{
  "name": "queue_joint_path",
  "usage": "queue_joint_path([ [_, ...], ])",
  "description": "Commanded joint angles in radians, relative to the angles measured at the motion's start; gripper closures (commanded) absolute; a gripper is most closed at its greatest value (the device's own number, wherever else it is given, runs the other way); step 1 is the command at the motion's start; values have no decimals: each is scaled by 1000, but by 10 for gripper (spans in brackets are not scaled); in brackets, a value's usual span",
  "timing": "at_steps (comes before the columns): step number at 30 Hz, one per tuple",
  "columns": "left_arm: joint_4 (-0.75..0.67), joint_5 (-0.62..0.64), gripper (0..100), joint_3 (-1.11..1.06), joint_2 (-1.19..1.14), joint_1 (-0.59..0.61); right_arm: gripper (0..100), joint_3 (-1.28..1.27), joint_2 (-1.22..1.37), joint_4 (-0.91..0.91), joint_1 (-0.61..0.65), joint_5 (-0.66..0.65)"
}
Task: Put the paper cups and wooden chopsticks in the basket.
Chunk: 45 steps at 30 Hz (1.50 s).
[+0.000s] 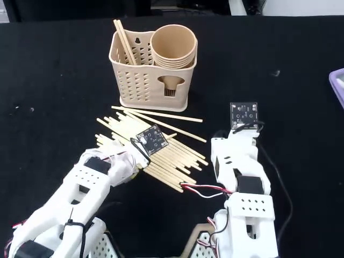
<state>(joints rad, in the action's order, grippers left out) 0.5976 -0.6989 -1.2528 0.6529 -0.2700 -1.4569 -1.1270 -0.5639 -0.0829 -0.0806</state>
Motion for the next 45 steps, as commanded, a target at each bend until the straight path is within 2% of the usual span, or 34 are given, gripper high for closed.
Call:
queue_joint_path([
  [1,-20,12,820,16,5,-8,987,2,-27,18,-12,5],
  [15,-20,9,819,62,6,113,987,2,-25,18,-12,5],
  [37,-68,12,818,41,2,91,987,2,-25,18,-12,5],
  [45,-20,11,820,139,-212,87,987,2,-25,18,-14,5],
])
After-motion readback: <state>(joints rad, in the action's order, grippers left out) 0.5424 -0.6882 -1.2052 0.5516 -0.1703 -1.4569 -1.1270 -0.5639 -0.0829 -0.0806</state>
